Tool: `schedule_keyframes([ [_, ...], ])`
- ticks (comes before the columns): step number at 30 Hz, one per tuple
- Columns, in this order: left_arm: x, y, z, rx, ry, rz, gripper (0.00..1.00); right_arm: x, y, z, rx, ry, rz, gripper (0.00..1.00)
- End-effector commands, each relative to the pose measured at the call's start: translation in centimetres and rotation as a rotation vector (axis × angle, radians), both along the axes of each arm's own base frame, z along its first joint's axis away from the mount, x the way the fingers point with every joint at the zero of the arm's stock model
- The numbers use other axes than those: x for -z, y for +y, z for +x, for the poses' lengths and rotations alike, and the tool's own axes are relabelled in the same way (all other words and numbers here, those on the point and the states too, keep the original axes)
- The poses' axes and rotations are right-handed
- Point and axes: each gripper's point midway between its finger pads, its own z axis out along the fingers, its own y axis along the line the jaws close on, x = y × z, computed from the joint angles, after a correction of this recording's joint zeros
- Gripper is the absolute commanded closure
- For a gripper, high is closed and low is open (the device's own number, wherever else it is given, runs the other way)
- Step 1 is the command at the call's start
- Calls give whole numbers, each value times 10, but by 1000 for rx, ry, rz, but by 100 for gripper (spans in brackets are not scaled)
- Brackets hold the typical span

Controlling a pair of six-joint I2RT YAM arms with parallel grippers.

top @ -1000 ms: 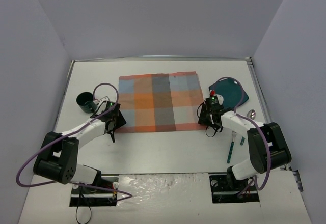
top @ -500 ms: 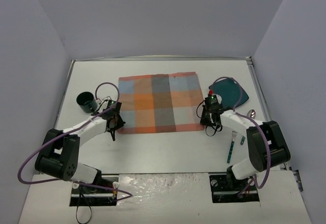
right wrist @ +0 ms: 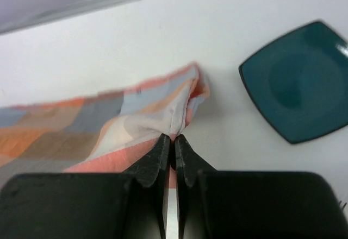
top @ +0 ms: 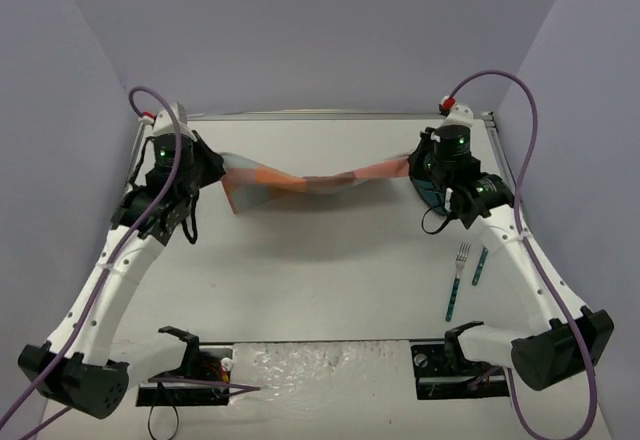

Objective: Set the dinner table for one person

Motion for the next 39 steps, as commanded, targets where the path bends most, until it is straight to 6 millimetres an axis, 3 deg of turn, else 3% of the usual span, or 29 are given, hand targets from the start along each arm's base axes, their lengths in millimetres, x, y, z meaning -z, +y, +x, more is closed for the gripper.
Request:
schedule_keyframes([
  [1,-45,15,-11,-3,-96,88,100,-40,-14,-5,31,-80,-42,100],
  [7,-100,26,-28,0,-200,133,100,-89,-18,-14,26,-185,-23,100],
  [12,-103,24,-18,1,-185,154,100,-101,-13,-5,13,-193,-21,100],
  [15,-90,17,5,16,-135,166,100,-91,-5,12,8,-157,-23,100],
  [18,-89,11,23,35,-126,160,100,-87,1,27,-1,-138,-25,100],
  [23,-82,6,86,51,-83,167,100,-95,10,79,2,-143,-40,100],
  [24,-87,2,94,64,-92,164,100,-88,11,87,0,-132,-49,100],
  [27,-105,-1,125,100,-130,173,100,-123,14,114,-12,-229,-44,100],
  [30,-129,-5,146,151,-185,172,100,-134,13,136,-28,-269,-49,100],
  [32,-145,-8,158,187,-234,163,100,-151,10,145,-27,-323,-50,100],
  [34,-157,-8,165,211,-289,179,100,-154,6,148,-21,-357,-54,100],
  [36,-160,-9,168,247,-319,204,100,-172,2,144,-17,-446,-46,100],
  [38,-168,-11,163,269,-365,222,100,-165,-1,139,-16,-479,-54,100],
  [39,-158,-15,168,287,-360,222,100,-163,-1,138,-17,-484,-57,100],
])
